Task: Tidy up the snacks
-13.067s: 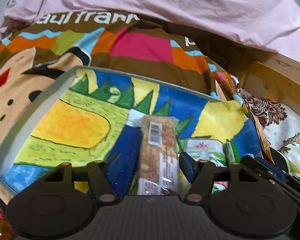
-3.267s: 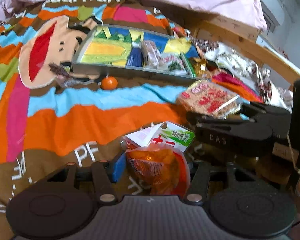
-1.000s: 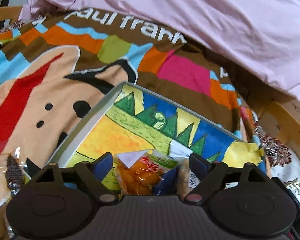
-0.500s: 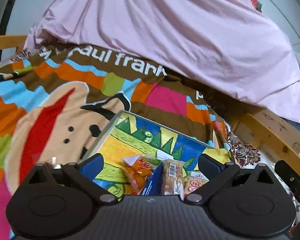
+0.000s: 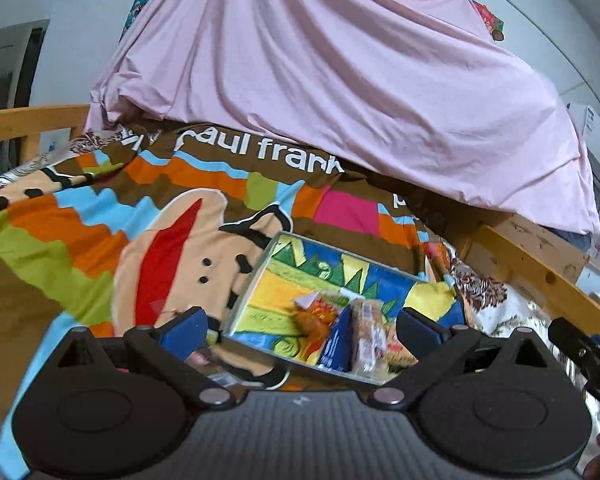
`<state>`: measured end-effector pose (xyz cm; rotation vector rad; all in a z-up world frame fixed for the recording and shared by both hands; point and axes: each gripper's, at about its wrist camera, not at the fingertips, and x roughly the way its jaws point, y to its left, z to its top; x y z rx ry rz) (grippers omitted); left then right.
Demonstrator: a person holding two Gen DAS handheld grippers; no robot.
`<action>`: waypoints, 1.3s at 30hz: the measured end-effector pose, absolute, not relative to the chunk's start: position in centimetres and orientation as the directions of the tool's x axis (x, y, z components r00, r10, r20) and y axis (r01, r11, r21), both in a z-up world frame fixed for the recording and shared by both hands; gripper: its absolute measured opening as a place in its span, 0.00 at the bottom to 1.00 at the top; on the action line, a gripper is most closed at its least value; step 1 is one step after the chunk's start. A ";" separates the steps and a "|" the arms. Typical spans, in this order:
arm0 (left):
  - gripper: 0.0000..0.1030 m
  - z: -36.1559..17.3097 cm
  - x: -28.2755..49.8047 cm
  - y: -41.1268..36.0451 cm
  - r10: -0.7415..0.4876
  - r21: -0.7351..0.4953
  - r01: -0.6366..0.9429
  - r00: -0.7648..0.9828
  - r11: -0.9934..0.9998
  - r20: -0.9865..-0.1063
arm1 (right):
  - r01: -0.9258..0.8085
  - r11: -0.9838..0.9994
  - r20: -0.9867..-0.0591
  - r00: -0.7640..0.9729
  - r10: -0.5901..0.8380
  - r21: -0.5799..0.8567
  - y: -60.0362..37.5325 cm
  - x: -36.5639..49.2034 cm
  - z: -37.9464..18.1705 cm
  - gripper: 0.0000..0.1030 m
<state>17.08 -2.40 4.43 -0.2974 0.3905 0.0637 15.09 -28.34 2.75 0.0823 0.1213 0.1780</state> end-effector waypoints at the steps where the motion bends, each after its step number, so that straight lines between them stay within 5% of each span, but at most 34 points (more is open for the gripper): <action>1: 1.00 4.4 16.5 -2.2 0.006 -0.269 -0.119 0.923 0.956 -0.385 | -0.171 0.982 -0.118 0.976 0.181 0.085 -28.2 14.5 2.7 0.99; 20: 1.00 3.2 7.4 0.9 0.002 -0.189 -0.082 0.923 0.979 -0.385 | -0.203 0.977 -0.226 0.951 0.212 0.066 -25.3 5.7 0.4 0.99; 39: 1.00 0.3 5.4 3.4 0.063 -0.124 -0.134 0.887 0.983 -0.458 | -0.288 0.958 -0.320 0.907 0.274 0.004 -21.8 5.7 -1.6 0.99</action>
